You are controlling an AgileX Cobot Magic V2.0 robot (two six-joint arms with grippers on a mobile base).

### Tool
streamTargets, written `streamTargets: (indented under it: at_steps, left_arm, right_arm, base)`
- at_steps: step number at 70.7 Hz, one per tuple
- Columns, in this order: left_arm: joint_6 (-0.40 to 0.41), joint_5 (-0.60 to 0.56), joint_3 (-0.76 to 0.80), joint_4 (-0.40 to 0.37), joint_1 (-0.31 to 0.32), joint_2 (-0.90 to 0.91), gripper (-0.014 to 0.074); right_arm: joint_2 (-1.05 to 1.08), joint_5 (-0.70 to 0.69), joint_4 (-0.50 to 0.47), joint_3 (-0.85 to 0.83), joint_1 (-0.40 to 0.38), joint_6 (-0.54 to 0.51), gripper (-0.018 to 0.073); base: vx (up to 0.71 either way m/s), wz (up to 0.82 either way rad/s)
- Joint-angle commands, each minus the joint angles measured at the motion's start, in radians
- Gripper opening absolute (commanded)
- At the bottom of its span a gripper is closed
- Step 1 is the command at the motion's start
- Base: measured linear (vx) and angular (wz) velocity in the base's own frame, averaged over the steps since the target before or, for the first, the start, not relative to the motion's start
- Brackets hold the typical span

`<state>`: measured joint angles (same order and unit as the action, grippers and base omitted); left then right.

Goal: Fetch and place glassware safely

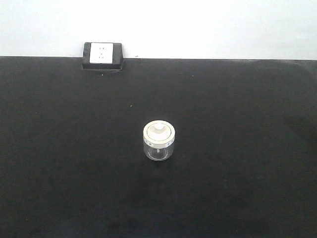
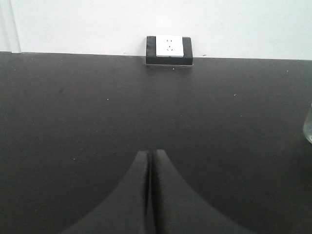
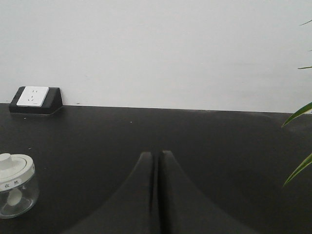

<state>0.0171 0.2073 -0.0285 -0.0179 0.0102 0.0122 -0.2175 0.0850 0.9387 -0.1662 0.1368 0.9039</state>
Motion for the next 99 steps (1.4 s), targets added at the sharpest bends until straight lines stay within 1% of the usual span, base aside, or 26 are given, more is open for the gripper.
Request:
streamTargets:
  at_steps: [1,59,62,64,66,70,71,72,75,76,79,80,81,83,84,85,91,93,99]
  left_arm:
    - [0.001,-0.068,-0.029,-0.01,0.005,0.012,-0.0007]
    - [0.001,-0.068,-0.029,-0.01,0.005,0.012,-0.0007]
    - [0.001,-0.068,-0.029,-0.01,0.005,0.012,-0.0007]
    - [0.001,-0.068,-0.029,-0.01,0.005,0.012,-0.0007]
    - [0.001,-0.068,-0.029,-0.01,0.005,0.012,-0.0007]
    - [0.001,-0.068,-0.029,-0.01,0.005,0.012,-0.0007]
    - [0.001,-0.068,-0.029,-0.01,0.005,0.012,-0.0007]
    - [0.001,-0.068,-0.029,-0.01,0.005,0.012,-0.0007]
    - [0.001,-0.068,-0.029,-0.01,0.005,0.012,-0.0007]
    - [0.001,-0.068,-0.029,-0.01,0.005,0.012,-0.0007]
    - [0.001,-0.068,-0.029,-0.01,0.005,0.012,-0.0007]
    - [0.001,-0.068,-0.029,-0.01,0.005,0.012,-0.0007]
    - [0.001,-0.068,-0.029,-0.01,0.005,0.012,-0.0007]
    - [0.001,-0.068,-0.029,-0.01,0.005,0.012,-0.0007]
    - [0.001,-0.068,-0.029,-0.01,0.005,0.012,-0.0007]
    - [0.001,-0.068,-0.029,-0.01,0.005,0.012,-0.0007]
    - [0.001,-0.068,-0.029,-0.01,0.005,0.012,-0.0007]
    - [0.001,-0.068,-0.029,-0.01,0.005,0.012,-0.0007]
    - [0.001,-0.068,-0.029,-0.01,0.005,0.012,-0.0007]
  right_arm:
    - [-0.01,-0.041,0.015,-0.031,-0.005,-0.004,-0.0003]
    - [-0.01,-0.04,0.015,-0.031,-0.005,-0.004,-0.0003]
    - [-0.012,-0.04,0.002,-0.031,-0.005,-0.005,-0.0003]
    - [-0.014,-0.037,-0.024,-0.031,-0.005,-0.011,-0.0003]
    - [-0.013,-0.033,-0.048,-0.031,-0.005,-0.027,-0.0003]
    - [-0.017,-0.017,-0.132,-0.031,-0.005,-0.103,-0.0003]
    - [-0.018,-0.007,-0.179,-0.031,-0.005,-0.149,-0.0003]
    - [-0.019,-0.005,-0.195,-0.031,-0.005,-0.165,-0.0003]
    - [-0.02,0.007,-0.289,-0.031,-0.005,-0.272,-0.0003]
    - [-0.02,0.009,-0.305,-0.031,-0.005,-0.291,-0.0003]
    - [-0.02,0.01,-0.395,-0.031,-0.005,-0.398,-0.0003]
    - [-0.02,0.01,-0.41,-0.031,-0.005,-0.415,-0.0003]
    - [-0.02,0.01,-0.449,-0.031,-0.005,-0.448,-0.0003]
    - [-0.02,0.007,-0.485,-0.031,-0.005,-0.512,-0.0003]
    - [-0.02,0.007,-0.506,-0.031,-0.005,-0.527,-0.0003]
    - [-0.02,0.006,-0.526,-0.031,-0.005,-0.569,-0.0003]
    - [-0.02,0.006,-0.616,-0.031,-0.009,-0.682,-0.0003]
    - [-0.02,0.006,-0.66,-0.03,-0.027,-0.723,-0.0003]
    - [-0.02,-0.004,-0.71,-0.018,-0.074,-0.748,-0.0003]
  base:
    - [0.0,0.0]
    - [0.0,0.0]
    - [0.0,0.0]
    - [0.0,0.0]
    - [0.0,0.0]
    - [0.0,0.0]
    - [0.0,0.0]
    - [0.0,0.0]
    - [0.0,0.0]
    - [0.0,0.0]
    - [0.0,0.0]
    - [0.0,0.0]
    - [0.0,0.0]
    - [0.0,0.0]
    - [0.0,0.0]
    - [0.0,0.0]
    - [0.0,0.0]
    - [0.0,0.0]
    - [0.0,0.0]
